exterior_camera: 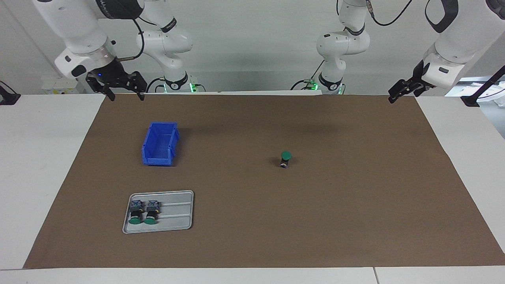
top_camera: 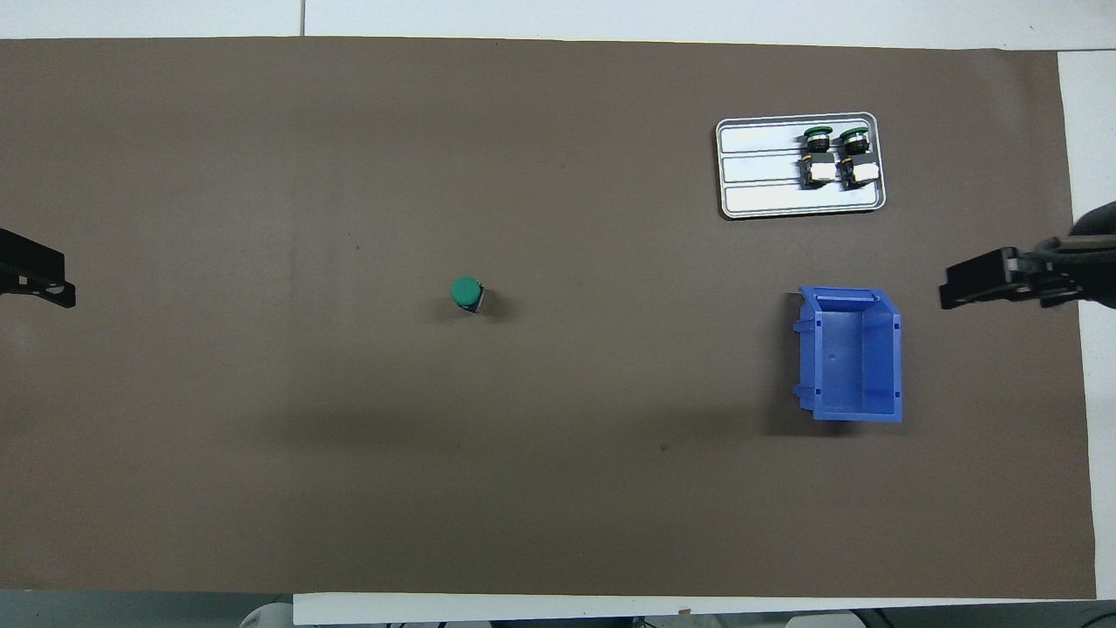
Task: Place and press button with both arms
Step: 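Reach the right gripper toward the green button at the table center, then grasp the green button with the right gripper and lift it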
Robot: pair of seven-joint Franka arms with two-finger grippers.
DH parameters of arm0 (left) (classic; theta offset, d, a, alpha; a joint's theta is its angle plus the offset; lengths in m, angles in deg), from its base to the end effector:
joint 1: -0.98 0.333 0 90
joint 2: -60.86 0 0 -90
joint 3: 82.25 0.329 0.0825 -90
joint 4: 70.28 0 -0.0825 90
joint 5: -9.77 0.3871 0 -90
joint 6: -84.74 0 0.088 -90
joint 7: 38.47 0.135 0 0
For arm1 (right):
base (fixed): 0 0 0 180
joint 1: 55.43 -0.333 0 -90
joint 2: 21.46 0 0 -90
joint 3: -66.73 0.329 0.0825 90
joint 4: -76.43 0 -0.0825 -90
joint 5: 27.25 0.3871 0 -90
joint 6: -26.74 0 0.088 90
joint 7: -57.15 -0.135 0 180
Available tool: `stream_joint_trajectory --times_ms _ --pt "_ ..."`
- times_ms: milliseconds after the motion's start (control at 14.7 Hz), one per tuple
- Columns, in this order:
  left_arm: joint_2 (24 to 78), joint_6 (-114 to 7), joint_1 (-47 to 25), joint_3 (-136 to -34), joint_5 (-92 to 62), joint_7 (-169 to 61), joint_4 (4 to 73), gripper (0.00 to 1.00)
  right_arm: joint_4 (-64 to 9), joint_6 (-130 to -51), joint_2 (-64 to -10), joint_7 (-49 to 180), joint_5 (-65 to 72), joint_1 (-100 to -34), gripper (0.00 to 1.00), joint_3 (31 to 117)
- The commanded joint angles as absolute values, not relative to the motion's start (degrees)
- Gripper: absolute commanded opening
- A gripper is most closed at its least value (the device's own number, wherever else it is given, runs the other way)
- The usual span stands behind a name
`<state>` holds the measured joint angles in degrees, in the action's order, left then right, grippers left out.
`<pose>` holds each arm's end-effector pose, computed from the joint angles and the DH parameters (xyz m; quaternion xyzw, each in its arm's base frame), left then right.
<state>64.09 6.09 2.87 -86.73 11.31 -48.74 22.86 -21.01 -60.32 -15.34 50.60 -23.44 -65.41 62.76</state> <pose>0.5104 -0.0202 0.5996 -0.9927 -0.0683 0.0958 0.0265 0.5100 0.0612 0.6016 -0.9986 0.0039 0.0411 0.0326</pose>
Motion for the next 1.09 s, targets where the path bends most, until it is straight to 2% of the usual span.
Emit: stream_joint_trajectory --times_ms 0,340,613,1021 --pt "64.29 6.52 3.71 -86.91 10.56 -48.66 22.88 1.0 -14.49 -62.64 -22.21 38.57 -21.9 -75.68 0.98 63.3" --pt "64.46 6.17 3.71 -86.91 10.56 -48.31 22.88 1.0 -5.15 -73.08 -38.82 11.24 -23.12 -91.96 0.98 63.3" --pt "64.64 5.82 3.53 -86.91 10.56 -48.57 22.97 1.0 3.03 -80.37 -50.88 -2.13 -25.85 -97.87 0.98 63.3" --pt "64.64 5.9 3.8 -86.91 10.56 -48.66 22.62 1.0 2.96 -90.31 -57.57 -7.79 -28.39 -101.75 0.98 63.3"
